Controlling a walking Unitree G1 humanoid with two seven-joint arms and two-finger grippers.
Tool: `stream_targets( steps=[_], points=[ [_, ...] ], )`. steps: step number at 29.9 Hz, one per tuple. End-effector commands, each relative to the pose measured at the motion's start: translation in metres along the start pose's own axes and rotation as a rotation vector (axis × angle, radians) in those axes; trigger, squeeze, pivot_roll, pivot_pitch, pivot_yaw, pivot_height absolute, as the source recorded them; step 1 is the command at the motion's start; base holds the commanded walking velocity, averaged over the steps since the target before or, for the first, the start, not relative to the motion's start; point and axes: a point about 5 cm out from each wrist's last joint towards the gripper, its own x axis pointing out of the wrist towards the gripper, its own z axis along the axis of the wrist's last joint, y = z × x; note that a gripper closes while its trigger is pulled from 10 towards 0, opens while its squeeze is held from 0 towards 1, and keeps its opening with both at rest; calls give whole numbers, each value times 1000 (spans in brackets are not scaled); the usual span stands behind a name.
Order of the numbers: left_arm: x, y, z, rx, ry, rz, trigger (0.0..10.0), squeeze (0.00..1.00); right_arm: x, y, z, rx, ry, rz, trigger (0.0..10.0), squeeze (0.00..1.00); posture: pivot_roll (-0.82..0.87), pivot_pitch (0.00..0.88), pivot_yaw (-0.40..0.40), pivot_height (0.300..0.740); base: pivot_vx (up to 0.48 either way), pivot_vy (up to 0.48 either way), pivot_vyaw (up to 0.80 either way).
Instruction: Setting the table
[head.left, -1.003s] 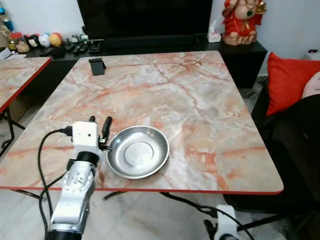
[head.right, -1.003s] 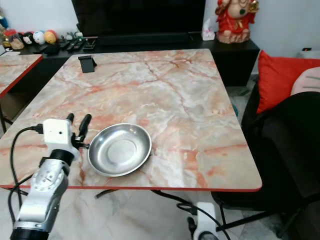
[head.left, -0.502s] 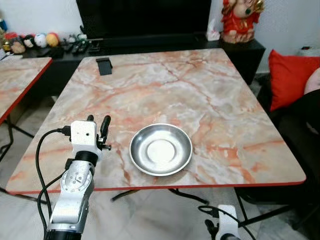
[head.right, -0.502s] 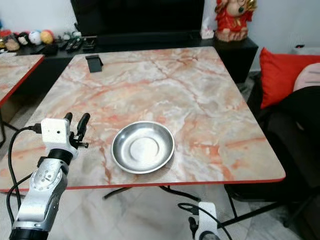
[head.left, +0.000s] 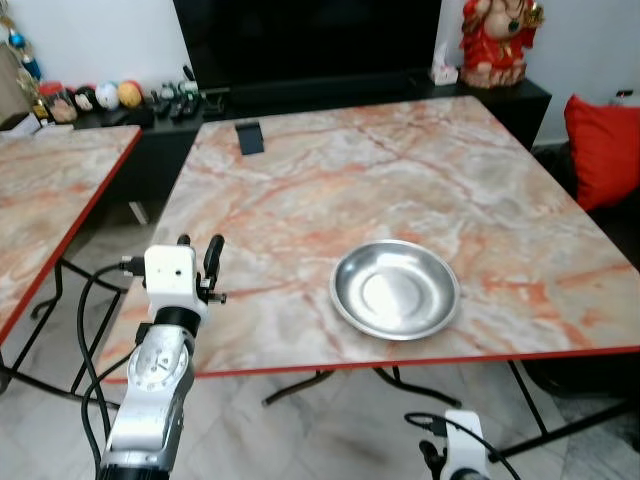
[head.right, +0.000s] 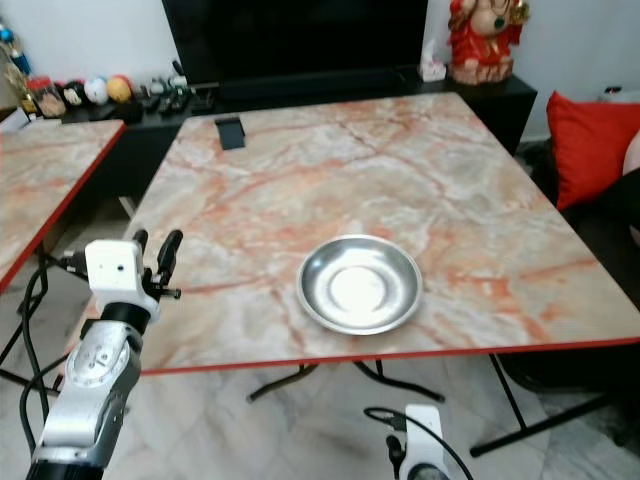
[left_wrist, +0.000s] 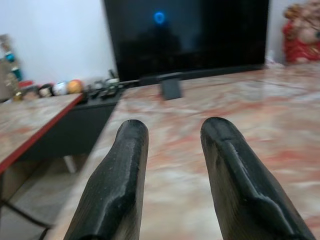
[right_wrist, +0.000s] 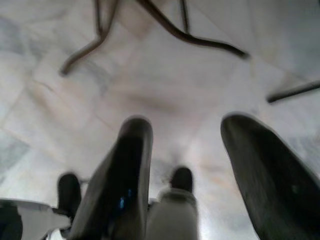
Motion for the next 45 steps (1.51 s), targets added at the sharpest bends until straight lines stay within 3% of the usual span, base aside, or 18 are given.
stream_targets(
  steps=[1,24,32,45],
  points=[
    [-5,10,-3,20,12,48,10000,0,1,9,2,-8,-4,27,10000,0,-56,0,25,740,0,326,0],
    [-1,13,5,14,-14,72,10000,0,1,9,2,-18,-1,31,10000,0,-59,0,35,740,0,463,0],
    [0,15,7,12,-26,84,10000,0,1,9,3,-43,-5,40,10000,0,-52,0,32,740,0,0,466],
    [3,19,14,10,-46,102,10000,0,2,9,5,-34,-9,41,10000,0,-41,0,33,740,0,357,0]
  ],
)
